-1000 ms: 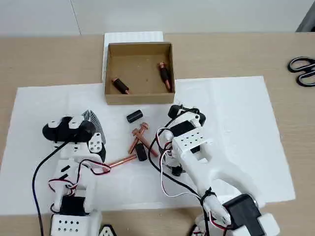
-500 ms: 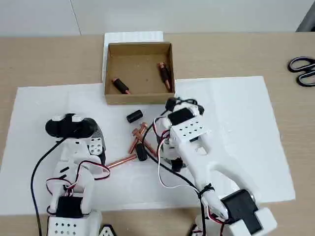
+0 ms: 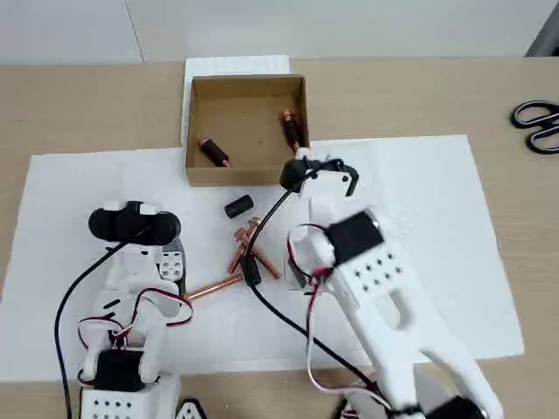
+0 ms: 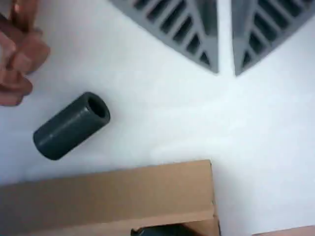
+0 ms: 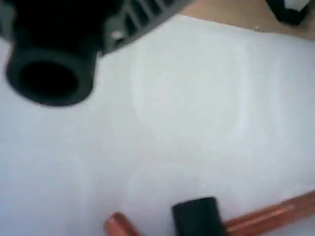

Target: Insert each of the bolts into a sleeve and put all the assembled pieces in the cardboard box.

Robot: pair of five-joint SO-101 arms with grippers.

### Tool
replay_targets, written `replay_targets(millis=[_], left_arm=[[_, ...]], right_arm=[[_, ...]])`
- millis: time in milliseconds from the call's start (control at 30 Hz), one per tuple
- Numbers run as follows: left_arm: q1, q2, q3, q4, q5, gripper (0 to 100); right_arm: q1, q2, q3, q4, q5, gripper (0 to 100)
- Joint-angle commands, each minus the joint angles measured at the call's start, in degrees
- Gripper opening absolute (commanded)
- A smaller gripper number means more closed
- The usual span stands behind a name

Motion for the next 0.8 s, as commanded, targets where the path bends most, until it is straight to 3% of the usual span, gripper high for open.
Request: replay_targets(millis=[0,300,567,767], left_arm=[[0.26,-0.35,-4.88,3.69,-0.88,1],[0.26,-0.35,-5.23,11.78,-4.48,1],[0.26,-0.35,-5.23,14.59,-4.66,1],[0.26,-0.35,-5.32,14.77,-4.66,1]], right_arm=[[-0.4,-7.08,-2.73,-1.54,3.87,0.4],[-0.4,-15.96,-0.26,-12.0,10.73,0.4],[-0.4,-29.14,19.43,-31.69,13.8,0.4],[1.45,-38.29,27.78,-38.2,13.8,0.4]])
